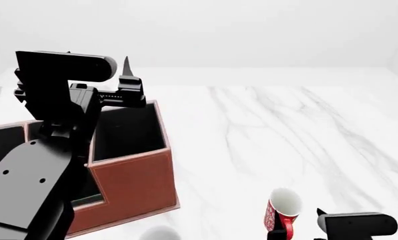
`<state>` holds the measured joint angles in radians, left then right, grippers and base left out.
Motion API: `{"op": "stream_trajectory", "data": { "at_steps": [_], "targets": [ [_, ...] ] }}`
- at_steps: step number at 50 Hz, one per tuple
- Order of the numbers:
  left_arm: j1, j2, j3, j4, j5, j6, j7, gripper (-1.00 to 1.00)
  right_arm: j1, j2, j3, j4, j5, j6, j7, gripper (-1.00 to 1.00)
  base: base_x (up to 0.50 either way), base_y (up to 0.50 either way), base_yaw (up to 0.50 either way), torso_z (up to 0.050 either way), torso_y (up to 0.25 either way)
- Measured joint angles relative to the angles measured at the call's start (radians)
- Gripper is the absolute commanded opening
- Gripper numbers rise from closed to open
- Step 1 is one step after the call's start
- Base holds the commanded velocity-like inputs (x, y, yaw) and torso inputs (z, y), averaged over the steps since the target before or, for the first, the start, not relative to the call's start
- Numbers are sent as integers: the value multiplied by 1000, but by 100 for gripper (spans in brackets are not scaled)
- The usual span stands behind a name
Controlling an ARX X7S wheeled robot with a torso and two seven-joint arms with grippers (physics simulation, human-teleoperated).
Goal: Pick up the red mug and place it to the right of the caddy.
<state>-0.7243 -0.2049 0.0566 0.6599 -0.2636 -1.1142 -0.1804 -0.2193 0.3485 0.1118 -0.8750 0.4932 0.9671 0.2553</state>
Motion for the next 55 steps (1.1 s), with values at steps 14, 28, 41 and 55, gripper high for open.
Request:
{"op": "stream_trajectory", "data": {
  "at_steps": [14, 28, 41, 55],
  "targets": [
    [-1, -4, -3, -4, -9, 2, -4, 100, -28, -3, -4, 6, 4, 0, 12, 100, 0, 0, 0, 0, 0],
    [-2, -8, -2, -10, -15, 5, -9, 100, -51, -15, -19, 61, 8, -25, 2, 100, 0, 0, 0, 0, 0],
    [-3, -11, -1, -8, -23, 2, -15, 100, -55, -23, -25, 118, 10, -46, -5, 100, 0, 0, 0, 0, 0],
    [2, -15, -2, -10, -29, 8, -19, 100, -31, -27, -42, 187, 2, -73, -15, 100, 0, 0, 0, 0, 0]
  ]
}}
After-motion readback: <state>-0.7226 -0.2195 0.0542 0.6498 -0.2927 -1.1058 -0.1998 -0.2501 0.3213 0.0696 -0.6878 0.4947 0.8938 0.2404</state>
